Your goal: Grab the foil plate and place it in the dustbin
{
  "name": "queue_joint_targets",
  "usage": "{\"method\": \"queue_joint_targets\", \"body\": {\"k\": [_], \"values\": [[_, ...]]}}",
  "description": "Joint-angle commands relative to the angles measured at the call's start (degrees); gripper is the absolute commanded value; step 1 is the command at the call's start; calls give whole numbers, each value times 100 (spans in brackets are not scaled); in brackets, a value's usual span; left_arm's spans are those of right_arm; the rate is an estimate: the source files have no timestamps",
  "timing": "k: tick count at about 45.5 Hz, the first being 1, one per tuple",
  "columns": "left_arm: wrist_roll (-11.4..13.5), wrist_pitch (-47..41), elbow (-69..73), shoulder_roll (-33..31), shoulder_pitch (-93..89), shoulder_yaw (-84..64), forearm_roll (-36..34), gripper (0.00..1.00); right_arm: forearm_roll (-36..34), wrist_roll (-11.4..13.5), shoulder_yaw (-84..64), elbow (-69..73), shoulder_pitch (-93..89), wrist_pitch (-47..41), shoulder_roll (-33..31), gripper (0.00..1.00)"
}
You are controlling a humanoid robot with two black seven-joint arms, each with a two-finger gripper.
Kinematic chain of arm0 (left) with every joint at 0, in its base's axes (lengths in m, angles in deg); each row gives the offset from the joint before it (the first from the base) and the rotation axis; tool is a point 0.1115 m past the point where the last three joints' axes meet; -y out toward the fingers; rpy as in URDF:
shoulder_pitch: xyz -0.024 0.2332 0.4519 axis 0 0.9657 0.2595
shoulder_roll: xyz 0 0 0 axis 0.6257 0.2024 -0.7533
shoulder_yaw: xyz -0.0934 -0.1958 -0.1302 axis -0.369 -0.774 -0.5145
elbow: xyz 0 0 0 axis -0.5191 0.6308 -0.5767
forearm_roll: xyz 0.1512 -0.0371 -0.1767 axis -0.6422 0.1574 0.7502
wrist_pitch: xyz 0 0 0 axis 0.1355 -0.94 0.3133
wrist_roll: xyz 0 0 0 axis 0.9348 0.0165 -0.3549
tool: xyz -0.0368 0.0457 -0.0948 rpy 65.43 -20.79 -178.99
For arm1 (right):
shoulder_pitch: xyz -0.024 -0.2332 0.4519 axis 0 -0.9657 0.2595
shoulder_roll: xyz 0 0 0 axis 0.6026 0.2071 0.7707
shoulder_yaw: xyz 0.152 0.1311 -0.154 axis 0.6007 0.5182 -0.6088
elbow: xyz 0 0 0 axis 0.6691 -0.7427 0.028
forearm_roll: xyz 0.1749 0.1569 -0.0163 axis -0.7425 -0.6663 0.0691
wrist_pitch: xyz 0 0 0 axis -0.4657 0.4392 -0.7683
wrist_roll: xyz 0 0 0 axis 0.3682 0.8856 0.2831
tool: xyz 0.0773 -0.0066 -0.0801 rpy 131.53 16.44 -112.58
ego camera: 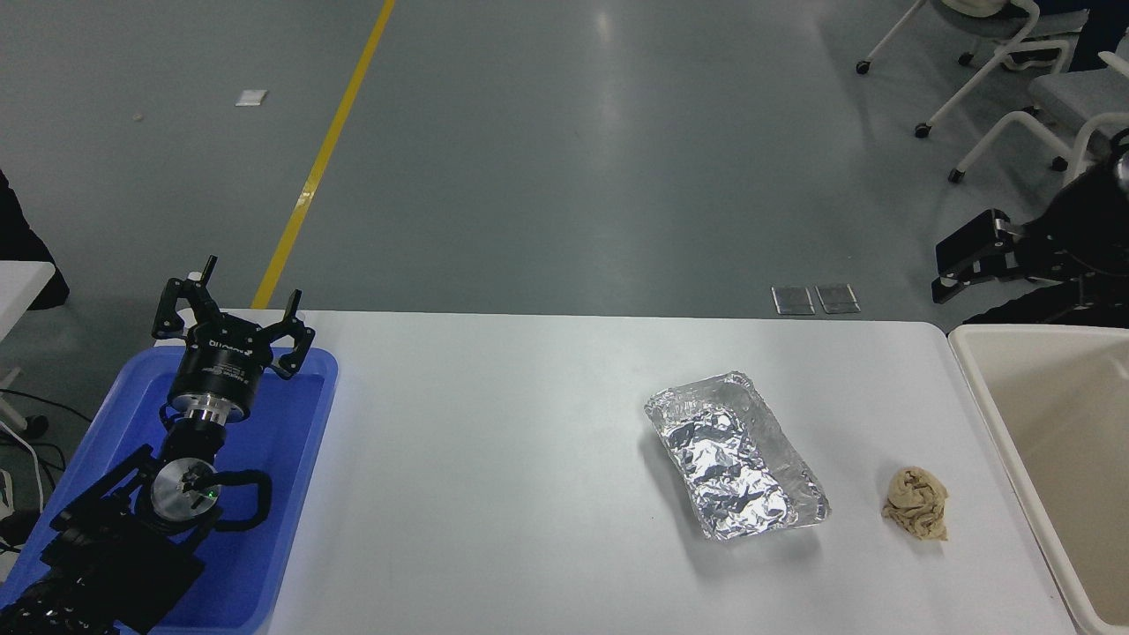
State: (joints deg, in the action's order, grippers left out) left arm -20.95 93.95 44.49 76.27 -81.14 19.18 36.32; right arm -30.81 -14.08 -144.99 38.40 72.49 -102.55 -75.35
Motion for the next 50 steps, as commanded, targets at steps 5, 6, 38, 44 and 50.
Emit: {"method": "queue_joint_targets", "body": {"k": [5, 6, 38, 44, 50], "values": [[0, 0, 0, 0, -1, 4, 8, 100, 121, 9, 506, -32, -748, 288, 366, 100], [0, 0, 0, 0, -1, 5, -1, 100, 121, 9, 506, -32, -818, 464, 446, 100], [0, 0, 0, 0, -1, -4, -1, 100, 586, -26, 1270, -1165, -3437, 2777, 1756, 97], [0, 0, -9, 0, -1, 5, -1, 100, 587, -35, 1270, -1500, -3833, 2979, 1984, 94], [0, 0, 0, 0, 0, 4, 8, 100, 587, -44, 1270, -1597, -4079, 3129, 2064, 90]]}}
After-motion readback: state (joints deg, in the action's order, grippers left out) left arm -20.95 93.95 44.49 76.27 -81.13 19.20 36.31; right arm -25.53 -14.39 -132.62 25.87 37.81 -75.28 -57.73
